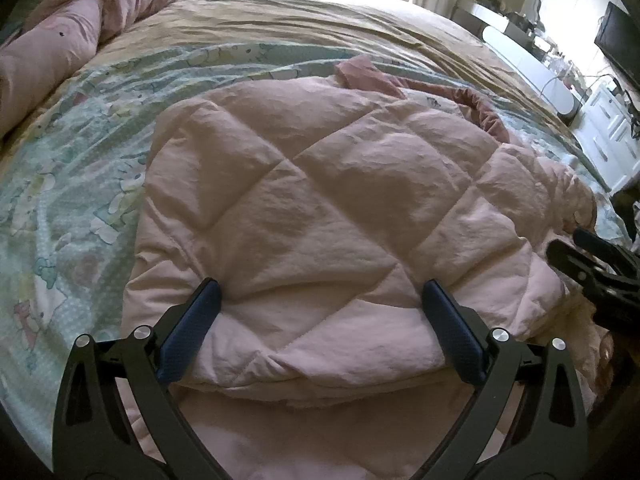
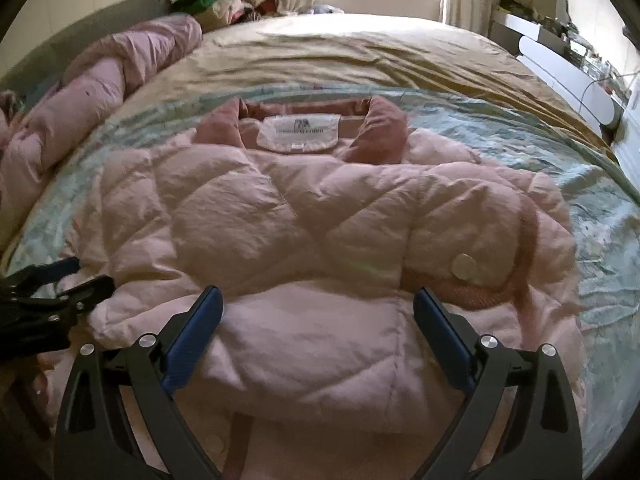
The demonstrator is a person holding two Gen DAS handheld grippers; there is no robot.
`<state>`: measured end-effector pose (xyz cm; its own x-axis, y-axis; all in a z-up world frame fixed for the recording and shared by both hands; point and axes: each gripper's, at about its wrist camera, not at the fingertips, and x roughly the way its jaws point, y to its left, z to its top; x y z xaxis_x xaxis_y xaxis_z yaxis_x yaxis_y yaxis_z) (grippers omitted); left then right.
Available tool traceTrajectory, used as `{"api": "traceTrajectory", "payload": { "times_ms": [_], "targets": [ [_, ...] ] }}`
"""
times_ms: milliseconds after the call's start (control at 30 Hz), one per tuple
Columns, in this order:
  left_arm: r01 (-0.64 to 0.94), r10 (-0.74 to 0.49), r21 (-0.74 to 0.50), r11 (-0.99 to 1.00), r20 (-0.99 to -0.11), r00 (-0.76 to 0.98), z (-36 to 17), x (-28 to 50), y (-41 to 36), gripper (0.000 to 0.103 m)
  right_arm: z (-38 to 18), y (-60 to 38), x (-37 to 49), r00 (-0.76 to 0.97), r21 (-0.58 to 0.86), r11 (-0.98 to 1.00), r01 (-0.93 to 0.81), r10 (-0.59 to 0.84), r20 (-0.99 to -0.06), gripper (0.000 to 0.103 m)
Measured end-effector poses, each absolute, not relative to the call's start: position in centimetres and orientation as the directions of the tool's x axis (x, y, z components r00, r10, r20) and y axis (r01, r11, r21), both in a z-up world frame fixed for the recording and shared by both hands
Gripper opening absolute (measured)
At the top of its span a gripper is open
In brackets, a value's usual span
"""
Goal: Fold large clothes
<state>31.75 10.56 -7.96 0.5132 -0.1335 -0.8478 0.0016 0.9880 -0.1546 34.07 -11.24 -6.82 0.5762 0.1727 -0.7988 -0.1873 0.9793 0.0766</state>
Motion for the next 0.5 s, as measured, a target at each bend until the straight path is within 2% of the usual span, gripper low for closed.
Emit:
{"api": "traceTrajectory", "payload": {
  "times_ms": [500],
  "targets": [
    [-0.042,-0.115,-0.158,0.986,-0.851,0.512,-6.4,29.9,10.5,0.095,-4.1,-14.9,30.6,0.615,0.181,0.977,-0.114,0.212,-0.759,0.099]
  ]
}}
